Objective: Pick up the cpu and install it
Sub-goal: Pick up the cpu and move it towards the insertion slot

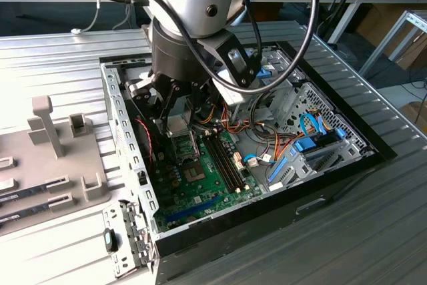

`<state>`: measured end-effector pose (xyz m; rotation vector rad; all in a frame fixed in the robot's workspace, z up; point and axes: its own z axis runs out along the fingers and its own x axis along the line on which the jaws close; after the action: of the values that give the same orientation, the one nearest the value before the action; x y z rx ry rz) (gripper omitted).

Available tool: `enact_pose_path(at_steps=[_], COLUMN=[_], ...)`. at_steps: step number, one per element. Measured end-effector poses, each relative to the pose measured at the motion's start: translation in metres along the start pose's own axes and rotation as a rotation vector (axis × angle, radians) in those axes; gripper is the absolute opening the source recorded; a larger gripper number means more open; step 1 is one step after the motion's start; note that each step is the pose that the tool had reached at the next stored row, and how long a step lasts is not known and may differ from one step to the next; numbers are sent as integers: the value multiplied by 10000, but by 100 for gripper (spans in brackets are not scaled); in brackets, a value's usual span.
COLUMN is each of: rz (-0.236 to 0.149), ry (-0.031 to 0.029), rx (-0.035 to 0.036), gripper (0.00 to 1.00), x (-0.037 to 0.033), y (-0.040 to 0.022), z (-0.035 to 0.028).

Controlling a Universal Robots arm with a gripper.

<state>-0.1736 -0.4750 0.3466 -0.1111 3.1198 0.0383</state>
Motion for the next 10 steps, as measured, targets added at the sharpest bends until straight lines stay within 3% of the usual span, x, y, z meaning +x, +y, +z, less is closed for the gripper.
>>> enact_pose_path(at_steps=[10], rz=[0], ry=[1], rx=[1], gripper=[47], x=[-11], y=[-33], z=[19])
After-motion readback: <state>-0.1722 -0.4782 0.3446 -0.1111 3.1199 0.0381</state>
